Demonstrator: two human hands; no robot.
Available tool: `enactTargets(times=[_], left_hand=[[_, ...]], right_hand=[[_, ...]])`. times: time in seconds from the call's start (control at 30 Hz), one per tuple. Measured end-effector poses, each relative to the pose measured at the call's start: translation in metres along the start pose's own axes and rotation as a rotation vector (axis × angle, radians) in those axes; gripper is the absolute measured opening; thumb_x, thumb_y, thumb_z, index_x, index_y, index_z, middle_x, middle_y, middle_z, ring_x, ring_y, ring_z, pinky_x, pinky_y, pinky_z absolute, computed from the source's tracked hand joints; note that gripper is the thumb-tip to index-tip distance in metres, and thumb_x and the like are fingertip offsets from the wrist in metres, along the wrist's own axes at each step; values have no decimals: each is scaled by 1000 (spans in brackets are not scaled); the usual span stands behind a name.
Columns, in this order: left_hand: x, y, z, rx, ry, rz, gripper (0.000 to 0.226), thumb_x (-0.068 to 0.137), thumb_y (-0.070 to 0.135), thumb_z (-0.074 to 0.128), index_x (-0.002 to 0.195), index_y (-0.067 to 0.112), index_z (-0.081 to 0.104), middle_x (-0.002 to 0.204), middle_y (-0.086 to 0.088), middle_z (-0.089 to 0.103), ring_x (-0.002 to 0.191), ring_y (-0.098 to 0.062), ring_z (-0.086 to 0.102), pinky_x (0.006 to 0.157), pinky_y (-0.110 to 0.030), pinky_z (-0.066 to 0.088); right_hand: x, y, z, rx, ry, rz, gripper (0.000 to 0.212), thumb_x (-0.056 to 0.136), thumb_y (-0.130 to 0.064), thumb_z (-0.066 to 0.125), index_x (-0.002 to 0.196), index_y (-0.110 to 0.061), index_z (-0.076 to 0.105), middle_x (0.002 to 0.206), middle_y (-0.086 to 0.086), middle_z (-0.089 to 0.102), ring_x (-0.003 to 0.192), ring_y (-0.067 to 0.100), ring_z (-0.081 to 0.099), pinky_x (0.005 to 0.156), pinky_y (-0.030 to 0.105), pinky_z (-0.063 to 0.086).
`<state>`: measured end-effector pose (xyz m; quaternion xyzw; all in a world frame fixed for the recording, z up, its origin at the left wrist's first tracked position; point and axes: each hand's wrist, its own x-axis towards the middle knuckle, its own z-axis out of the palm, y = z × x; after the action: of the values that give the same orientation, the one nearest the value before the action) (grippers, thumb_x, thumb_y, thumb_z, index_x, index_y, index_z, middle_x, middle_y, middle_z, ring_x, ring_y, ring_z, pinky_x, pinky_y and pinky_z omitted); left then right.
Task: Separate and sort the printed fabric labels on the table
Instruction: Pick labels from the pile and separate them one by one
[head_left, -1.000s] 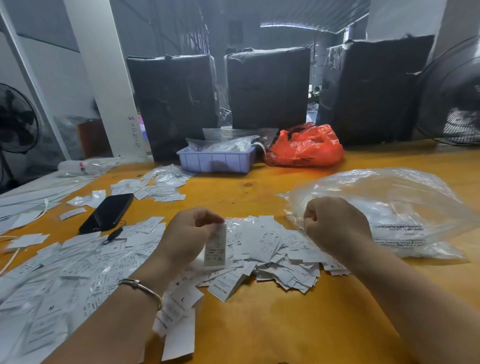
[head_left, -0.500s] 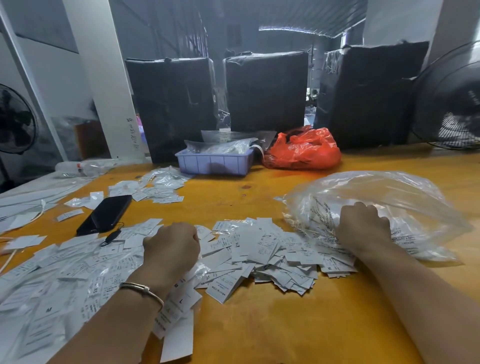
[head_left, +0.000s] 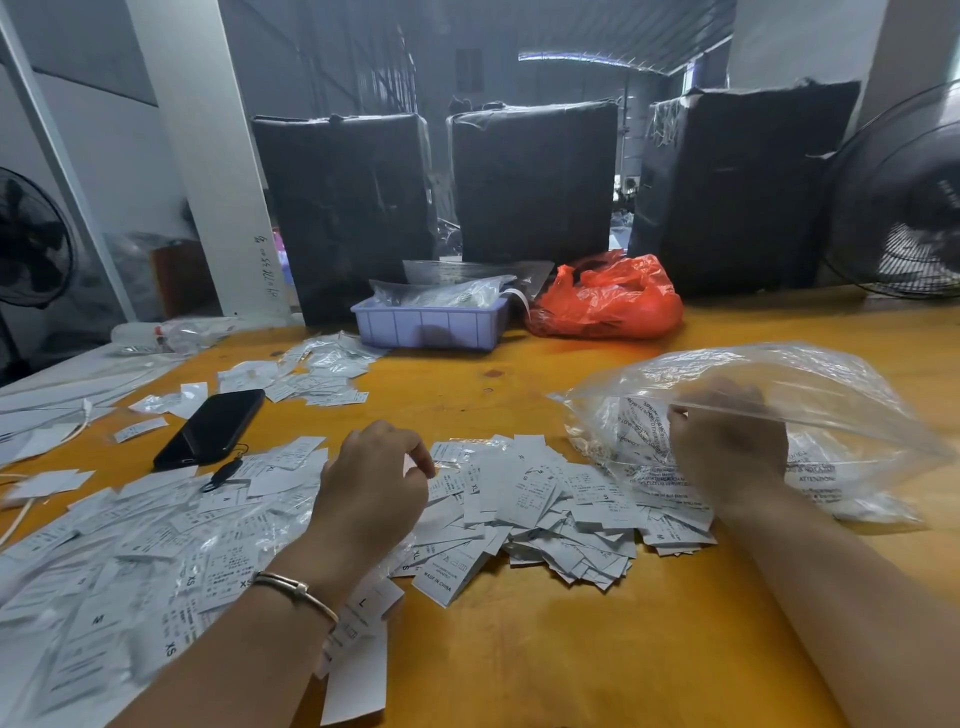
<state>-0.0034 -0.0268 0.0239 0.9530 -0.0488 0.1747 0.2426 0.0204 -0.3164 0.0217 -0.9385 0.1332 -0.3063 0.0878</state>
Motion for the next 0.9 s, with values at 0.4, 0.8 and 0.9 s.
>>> enactTargets(times=[0.4,0.8,0.9], left_hand=[[-10,22,-2,-613,-323,194,53,75,46,70,125,33,57,116,16,65,104,5,62,79,-11,51],[-10,18,-1,-801,-277,127,8,82,6,73,87,-1,72,74,-13,69,66,-15,62,63,-20,51],[-9,18,-1,-818,-291,118,13,81,11,74,82,-1,70,68,-8,67,63,-15,62,62,-22,51]], right_hand=[[-44,-64,-25,1290,-793,-36,12,91,-10,61,89,-1,69,72,10,70,51,13,53,46,21,38],[-48,-65,-28,1189,-812,-171,48,66,-41,78,102,-12,66,85,7,74,67,18,67,55,24,45],[-49,-64,-27,1194,-743,-204,17,80,-20,73,89,-5,70,77,9,74,61,18,65,53,22,43]])
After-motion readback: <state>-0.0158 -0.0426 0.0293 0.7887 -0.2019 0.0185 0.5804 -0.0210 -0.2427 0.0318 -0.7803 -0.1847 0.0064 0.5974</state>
